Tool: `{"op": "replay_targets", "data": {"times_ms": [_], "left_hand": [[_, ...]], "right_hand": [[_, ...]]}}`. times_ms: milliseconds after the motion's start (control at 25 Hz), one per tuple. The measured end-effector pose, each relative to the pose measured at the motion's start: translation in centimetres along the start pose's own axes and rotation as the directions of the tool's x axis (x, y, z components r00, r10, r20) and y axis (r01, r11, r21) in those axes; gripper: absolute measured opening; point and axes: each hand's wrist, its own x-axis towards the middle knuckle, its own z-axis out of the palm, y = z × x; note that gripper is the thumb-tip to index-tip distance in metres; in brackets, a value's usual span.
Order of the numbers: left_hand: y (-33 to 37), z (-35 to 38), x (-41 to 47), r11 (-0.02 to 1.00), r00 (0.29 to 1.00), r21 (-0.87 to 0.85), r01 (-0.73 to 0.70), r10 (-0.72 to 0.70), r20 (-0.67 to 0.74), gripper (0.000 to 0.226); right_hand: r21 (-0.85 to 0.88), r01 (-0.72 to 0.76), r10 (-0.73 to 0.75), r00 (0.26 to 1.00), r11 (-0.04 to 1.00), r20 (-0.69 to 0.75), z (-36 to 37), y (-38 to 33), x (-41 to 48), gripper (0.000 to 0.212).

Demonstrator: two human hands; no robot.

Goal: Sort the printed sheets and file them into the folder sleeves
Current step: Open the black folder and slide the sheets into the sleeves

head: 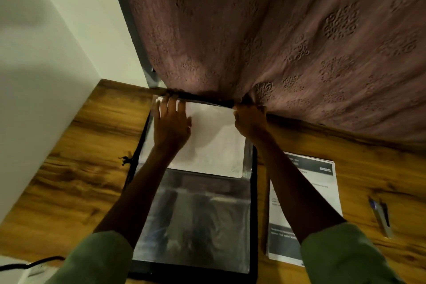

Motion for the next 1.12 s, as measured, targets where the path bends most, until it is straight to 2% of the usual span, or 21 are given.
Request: {"op": "replay_targets", "data": {"times_ms": [120,240,320,400,600,760,840,960,1040,1120], "left_hand": [[0.9,2.5,-3.7,0.996,0.992,-0.071,-0.057,0.064,0.109,0.051],[0.9,4.9,-6.1,0.992,0.975,-0.114,-0.052,0.075,0.208,0.048],[1.1,5.5,-6.1,0.987,0.972,-0.157,-0.024,0.060,0.227,0.048],[1.2,5.6,-5.8,0.981,0.970,-0.193,-0.010,0.057,0.238,0.049],[0.9,5.9,-6.1,0.976,0.957,-0.216,0.011,0.053,0.286,0.056],[1.6,4.8,-6.6,0.981,0.948,-0.190,0.029,0.033,0.317,0.063],[2.8,4.1,-8.3,0.980,0.951,-0.191,0.046,0.016,0.309,0.066],[5.0,3.0,-12.9,0.967,0.958,-0.253,-0.022,0.093,0.270,0.069],[6.4,2.5,-15.7,0.950,0.955,-0.305,-0.062,0.145,0.258,0.071],[8.1,2.0,-17.7,0.941,0.951,-0.337,-0.043,0.142,0.274,0.066]], "right_hand": [[0.018,-0.021,0.020,0.998,1.000,0.052,1.7,0.4,1.4,0.034],[0.083,-0.048,0.054,0.996,0.995,-0.064,2.8,-0.7,0.6,0.048],[0.098,0.039,-0.021,0.984,0.994,-0.175,3.5,-1.8,-2.2,0.042],[0.126,0.131,-0.100,0.969,0.983,-0.226,4.9,-2.6,-6.5,0.033],[0.108,0.087,-0.086,0.996,0.990,-0.017,8.9,-3.7,-14.6,0.048],[0.156,0.099,-0.106,0.993,0.983,0.042,9.2,-3.2,-14.7,0.053],[0.176,0.115,-0.126,0.991,0.978,0.051,8.8,-2.9,-14.9,0.053],[0.223,0.115,-0.121,0.993,0.968,0.011,8.2,-1.6,-16.3,0.057],[0.231,0.072,-0.077,0.997,0.970,0.013,8.2,0.3,-18.0,0.057],[0.240,-0.005,-0.003,0.999,0.971,0.033,8.1,3.3,-20.4,0.055]]}}
